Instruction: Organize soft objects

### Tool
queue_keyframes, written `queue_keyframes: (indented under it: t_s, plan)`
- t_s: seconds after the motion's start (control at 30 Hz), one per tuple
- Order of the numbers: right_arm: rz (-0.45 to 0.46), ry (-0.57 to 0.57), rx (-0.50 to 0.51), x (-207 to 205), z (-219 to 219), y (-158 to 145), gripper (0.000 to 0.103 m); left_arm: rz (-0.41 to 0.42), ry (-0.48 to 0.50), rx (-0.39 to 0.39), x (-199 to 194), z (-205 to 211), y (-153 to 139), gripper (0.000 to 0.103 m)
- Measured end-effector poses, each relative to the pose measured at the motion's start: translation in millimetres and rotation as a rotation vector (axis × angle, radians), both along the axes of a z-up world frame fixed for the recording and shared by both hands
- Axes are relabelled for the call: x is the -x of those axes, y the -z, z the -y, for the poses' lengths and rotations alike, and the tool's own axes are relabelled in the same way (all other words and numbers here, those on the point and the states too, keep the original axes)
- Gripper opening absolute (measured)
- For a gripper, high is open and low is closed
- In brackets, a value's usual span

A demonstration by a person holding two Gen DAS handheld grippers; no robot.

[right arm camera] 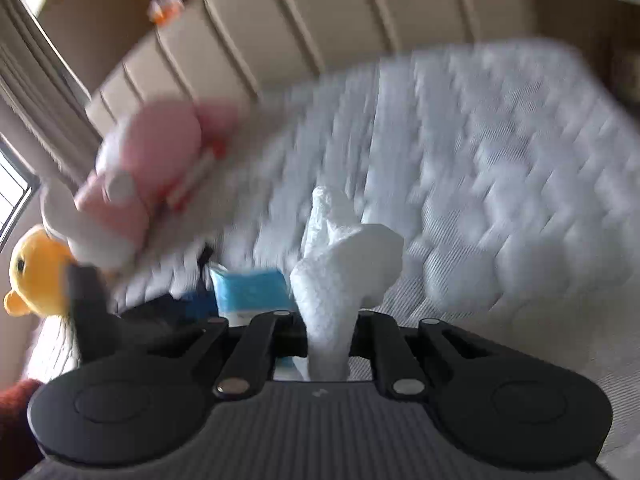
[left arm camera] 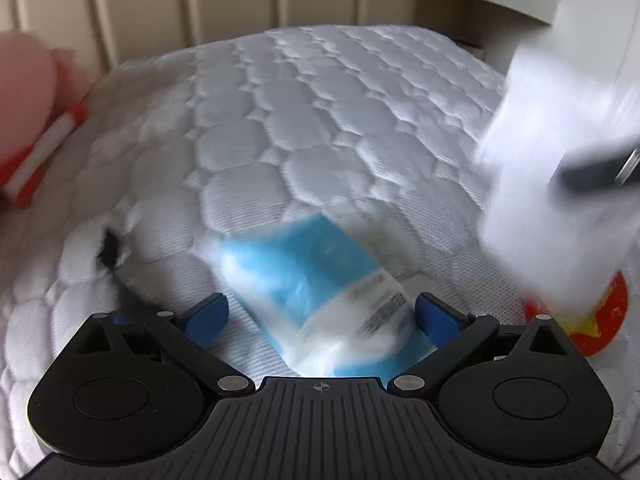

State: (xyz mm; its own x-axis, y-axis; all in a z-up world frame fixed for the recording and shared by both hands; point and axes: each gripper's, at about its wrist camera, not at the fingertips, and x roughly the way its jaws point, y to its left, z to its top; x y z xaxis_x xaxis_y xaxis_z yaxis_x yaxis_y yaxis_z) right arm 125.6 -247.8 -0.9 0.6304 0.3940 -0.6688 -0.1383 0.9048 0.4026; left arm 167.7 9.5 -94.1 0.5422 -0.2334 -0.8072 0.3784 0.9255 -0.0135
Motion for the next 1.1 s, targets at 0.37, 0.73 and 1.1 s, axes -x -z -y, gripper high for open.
queue_keyframes:
  t_s: [0.37,0.73,1.1]
  plan:
    - [-0.004,0.038,0.027,14.7,16.4,14.2,0.014,0.012,0.393,-0.016,61.7,44.7,-5.3,0.094]
    - [-0.023,-0.021,-0.002,18.6,3.5,15.1,0.014,0.196,-0.018,-0.17,27.4,-84.3,-67.2,0.103]
    - [-0.063,-0.089,0.054,14.8,-19.8,29.6,0.016,0.033,0.19,-0.32,11.5,-101.1,2.4,0.103]
